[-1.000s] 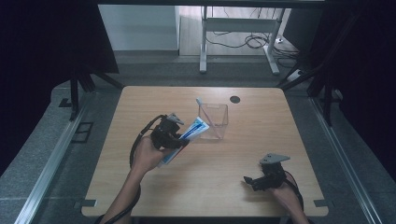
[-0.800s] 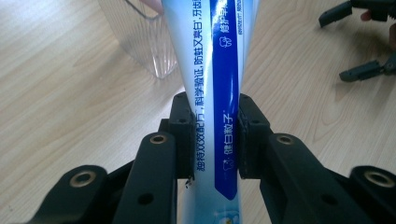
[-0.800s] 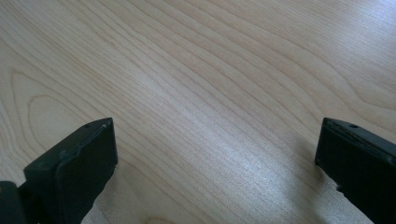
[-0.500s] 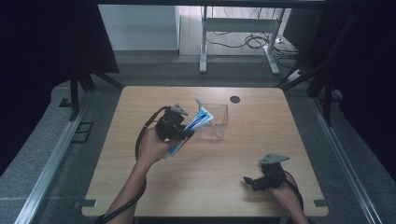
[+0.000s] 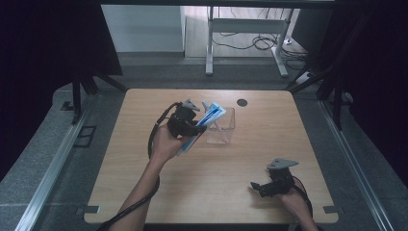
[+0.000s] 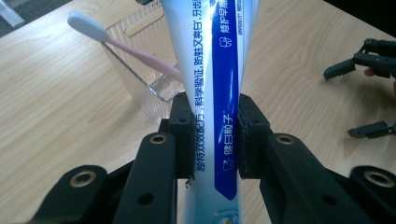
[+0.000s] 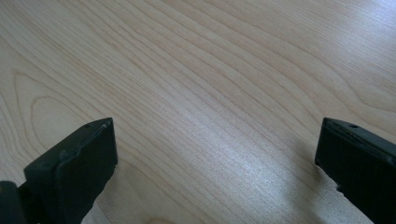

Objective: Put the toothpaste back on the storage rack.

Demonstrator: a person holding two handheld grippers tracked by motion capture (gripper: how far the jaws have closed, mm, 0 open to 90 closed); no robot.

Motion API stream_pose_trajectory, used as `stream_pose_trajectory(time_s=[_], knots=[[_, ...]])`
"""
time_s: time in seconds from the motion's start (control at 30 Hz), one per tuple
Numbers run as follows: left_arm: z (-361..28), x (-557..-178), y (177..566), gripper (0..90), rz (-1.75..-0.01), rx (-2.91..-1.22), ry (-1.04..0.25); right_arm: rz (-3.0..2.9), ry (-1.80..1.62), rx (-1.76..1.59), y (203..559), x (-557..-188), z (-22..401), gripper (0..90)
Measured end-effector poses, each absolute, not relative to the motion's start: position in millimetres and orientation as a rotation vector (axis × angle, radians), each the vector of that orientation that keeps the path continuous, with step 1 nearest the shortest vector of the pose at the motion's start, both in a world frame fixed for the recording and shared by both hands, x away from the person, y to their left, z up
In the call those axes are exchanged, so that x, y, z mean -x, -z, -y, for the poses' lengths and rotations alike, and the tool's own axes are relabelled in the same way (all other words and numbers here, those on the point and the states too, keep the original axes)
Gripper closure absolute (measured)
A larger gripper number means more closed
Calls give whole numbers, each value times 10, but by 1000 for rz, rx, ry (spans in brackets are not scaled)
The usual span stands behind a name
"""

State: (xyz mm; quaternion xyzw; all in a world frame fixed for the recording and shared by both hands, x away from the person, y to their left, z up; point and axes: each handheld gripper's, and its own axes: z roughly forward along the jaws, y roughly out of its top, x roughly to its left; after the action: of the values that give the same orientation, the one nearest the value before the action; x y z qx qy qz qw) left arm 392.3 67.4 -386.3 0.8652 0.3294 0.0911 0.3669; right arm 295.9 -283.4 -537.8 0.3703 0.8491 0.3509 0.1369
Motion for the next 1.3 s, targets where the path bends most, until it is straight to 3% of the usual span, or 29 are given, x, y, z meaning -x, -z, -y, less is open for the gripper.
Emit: stream_pose_trajectory(time_s=[1.3], knots=[[-249, -4359, 3776, 724, -805, -2100, -292, -2465, -1025, -1070, 5387, -2961, 2829, 0]])
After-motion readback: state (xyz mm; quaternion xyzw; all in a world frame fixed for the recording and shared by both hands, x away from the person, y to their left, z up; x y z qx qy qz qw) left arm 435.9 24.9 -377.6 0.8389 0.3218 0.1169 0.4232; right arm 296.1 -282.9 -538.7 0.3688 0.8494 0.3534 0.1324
